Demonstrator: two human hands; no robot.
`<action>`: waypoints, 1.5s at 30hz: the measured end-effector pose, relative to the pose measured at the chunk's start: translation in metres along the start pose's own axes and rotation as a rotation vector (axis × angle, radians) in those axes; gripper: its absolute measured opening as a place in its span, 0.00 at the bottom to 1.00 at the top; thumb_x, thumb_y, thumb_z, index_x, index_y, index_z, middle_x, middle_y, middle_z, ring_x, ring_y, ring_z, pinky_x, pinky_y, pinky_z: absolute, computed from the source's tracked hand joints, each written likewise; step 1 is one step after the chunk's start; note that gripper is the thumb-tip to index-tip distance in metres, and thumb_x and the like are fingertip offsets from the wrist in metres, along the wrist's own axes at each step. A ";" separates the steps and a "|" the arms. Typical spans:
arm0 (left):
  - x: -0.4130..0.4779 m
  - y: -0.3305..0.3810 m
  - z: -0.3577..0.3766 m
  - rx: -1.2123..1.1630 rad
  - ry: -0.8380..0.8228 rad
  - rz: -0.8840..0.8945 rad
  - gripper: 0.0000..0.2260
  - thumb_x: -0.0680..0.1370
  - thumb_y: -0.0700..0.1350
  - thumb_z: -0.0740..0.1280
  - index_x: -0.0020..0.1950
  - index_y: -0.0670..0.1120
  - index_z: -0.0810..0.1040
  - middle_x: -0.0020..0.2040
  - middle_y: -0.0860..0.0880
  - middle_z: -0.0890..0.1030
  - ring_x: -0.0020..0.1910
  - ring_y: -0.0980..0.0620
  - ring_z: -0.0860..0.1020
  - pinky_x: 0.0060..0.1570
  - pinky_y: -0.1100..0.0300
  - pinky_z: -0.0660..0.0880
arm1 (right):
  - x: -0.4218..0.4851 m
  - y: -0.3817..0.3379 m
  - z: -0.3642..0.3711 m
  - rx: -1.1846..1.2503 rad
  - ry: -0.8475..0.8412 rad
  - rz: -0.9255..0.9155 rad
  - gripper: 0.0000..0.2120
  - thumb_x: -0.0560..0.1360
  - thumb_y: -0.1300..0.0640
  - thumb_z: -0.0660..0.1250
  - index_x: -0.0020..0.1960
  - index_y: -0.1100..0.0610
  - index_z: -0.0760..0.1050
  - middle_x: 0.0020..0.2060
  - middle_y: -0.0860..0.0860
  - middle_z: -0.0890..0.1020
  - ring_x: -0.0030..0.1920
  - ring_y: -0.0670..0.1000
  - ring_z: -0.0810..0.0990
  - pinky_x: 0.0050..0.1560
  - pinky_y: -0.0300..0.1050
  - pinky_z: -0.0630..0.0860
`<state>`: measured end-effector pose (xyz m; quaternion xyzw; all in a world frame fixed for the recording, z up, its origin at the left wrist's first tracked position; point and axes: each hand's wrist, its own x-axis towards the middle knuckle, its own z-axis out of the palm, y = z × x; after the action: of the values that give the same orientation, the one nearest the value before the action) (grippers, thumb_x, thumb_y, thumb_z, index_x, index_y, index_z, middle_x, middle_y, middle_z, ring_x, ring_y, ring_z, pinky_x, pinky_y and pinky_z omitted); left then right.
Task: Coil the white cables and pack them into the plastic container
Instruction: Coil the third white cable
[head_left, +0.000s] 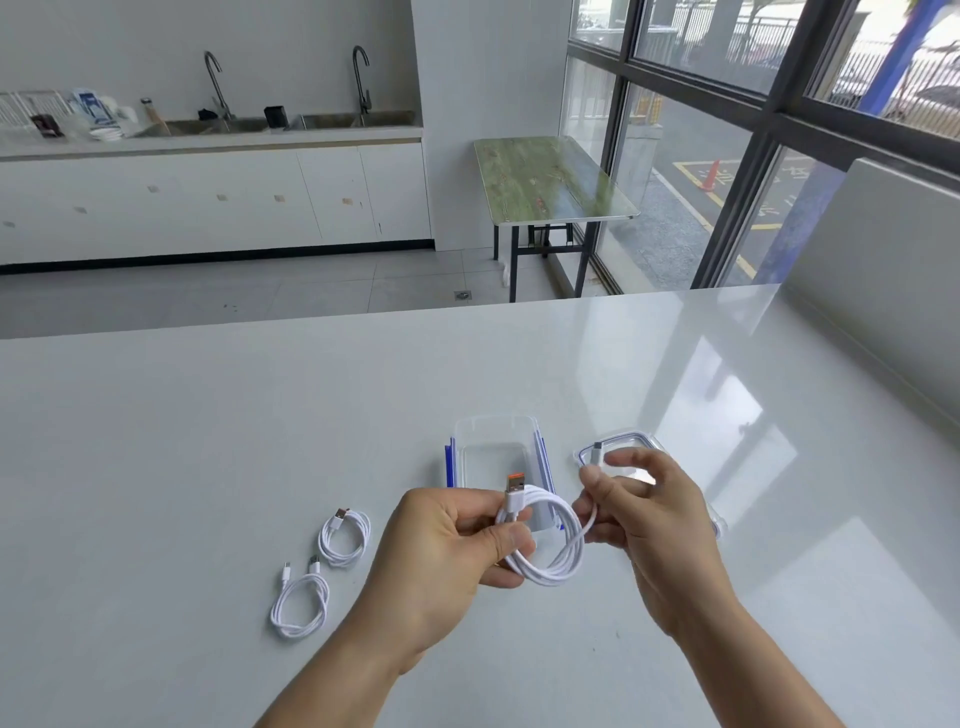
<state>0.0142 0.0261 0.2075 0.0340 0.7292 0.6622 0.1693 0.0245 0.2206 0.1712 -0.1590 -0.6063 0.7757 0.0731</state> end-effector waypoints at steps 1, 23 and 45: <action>0.000 0.001 -0.001 0.011 -0.018 -0.007 0.11 0.74 0.34 0.73 0.42 0.51 0.88 0.36 0.45 0.87 0.34 0.51 0.84 0.37 0.59 0.83 | 0.001 -0.002 0.000 -0.046 -0.043 -0.008 0.06 0.75 0.61 0.73 0.47 0.61 0.77 0.30 0.60 0.83 0.29 0.56 0.80 0.32 0.43 0.79; 0.005 -0.005 -0.001 0.109 0.021 -0.080 0.10 0.75 0.35 0.72 0.40 0.48 0.88 0.35 0.45 0.87 0.38 0.42 0.86 0.35 0.57 0.83 | -0.021 -0.001 0.004 -0.423 -0.145 -0.287 0.04 0.73 0.57 0.77 0.44 0.48 0.85 0.38 0.48 0.87 0.37 0.46 0.83 0.38 0.33 0.76; 0.002 -0.004 -0.002 0.043 -0.109 -0.044 0.07 0.76 0.36 0.72 0.47 0.46 0.88 0.36 0.41 0.86 0.34 0.48 0.83 0.35 0.58 0.82 | -0.004 0.021 -0.020 0.171 -0.641 0.327 0.12 0.73 0.57 0.75 0.46 0.66 0.80 0.35 0.55 0.78 0.35 0.51 0.74 0.39 0.41 0.74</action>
<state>0.0125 0.0240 0.2033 0.0577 0.7334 0.6398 0.2224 0.0364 0.2330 0.1474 0.0040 -0.4980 0.8354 -0.2327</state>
